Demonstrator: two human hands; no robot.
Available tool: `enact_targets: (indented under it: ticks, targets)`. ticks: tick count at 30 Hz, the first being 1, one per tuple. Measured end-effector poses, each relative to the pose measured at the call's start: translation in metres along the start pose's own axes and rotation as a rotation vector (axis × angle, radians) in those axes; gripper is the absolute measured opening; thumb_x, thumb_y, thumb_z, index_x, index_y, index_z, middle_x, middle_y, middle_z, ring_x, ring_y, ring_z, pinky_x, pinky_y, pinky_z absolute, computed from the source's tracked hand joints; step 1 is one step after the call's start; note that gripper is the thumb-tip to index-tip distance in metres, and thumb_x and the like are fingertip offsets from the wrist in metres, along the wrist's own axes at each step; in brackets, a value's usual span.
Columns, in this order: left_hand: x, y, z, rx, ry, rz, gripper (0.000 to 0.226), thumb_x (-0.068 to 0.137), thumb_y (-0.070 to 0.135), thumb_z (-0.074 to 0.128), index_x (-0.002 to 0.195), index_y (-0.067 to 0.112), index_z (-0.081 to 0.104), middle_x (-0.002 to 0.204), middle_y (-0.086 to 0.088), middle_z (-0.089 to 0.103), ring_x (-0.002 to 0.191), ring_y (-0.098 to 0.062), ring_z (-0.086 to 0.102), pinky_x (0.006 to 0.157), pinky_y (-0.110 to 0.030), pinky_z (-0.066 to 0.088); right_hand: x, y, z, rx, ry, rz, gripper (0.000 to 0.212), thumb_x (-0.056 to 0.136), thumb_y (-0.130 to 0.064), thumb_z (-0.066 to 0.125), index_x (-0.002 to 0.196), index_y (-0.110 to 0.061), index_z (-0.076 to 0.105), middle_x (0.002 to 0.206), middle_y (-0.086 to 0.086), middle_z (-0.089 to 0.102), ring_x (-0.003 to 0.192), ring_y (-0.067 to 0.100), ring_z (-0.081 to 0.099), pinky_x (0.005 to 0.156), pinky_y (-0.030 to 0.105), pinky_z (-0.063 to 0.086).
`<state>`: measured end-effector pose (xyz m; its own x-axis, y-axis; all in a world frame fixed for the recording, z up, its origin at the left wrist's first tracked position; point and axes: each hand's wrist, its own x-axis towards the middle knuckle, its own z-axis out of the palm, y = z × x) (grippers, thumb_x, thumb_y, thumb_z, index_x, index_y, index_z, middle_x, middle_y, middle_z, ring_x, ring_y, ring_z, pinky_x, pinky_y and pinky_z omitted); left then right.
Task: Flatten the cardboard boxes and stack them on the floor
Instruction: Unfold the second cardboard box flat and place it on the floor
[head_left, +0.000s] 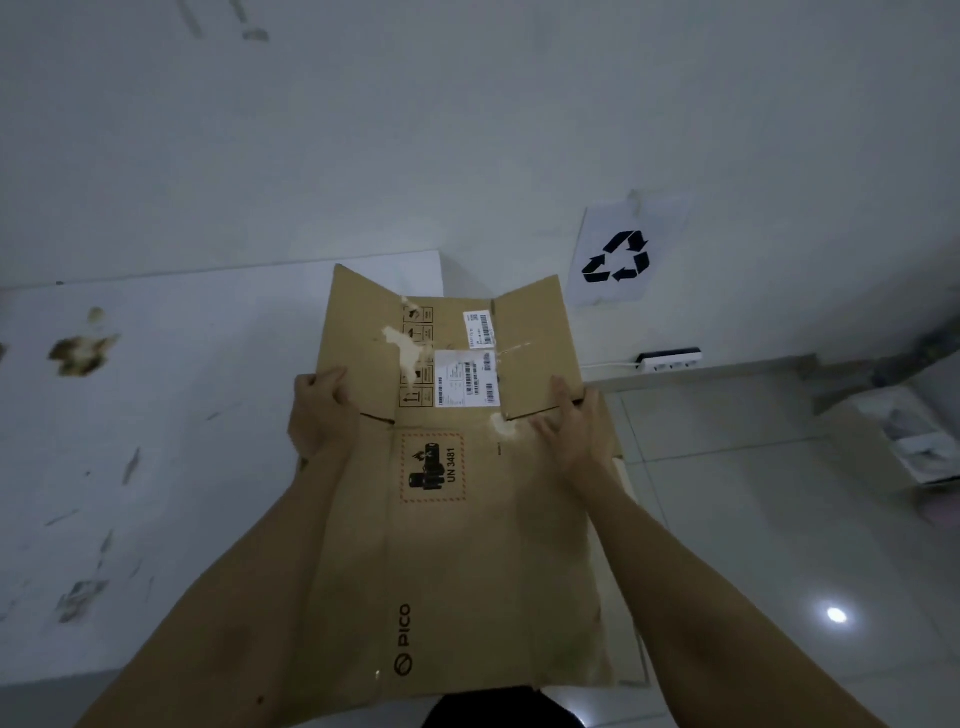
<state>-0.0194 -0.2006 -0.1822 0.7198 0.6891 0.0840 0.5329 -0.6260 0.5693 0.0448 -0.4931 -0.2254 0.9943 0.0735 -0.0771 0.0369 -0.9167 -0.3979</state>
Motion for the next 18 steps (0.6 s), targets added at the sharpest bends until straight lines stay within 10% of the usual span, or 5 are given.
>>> enact_targets:
  ticks: [18]
  targets:
    - [-0.052, 0.191, 0.127, -0.156, -0.034, 0.108, 0.033, 0.096, 0.010, 0.049, 0.127, 0.011, 0.059, 0.145, -0.001, 0.037, 0.110, -0.026, 0.058, 0.091, -0.041, 0.051, 0.104, 0.184, -0.117, -0.070, 0.078, 0.004, 0.060, 0.090, -0.039, 0.060, 0.140, -0.024, 0.031, 0.125, 0.013, 0.031, 0.071, 0.026, 0.053, 0.065, 0.036, 0.051]
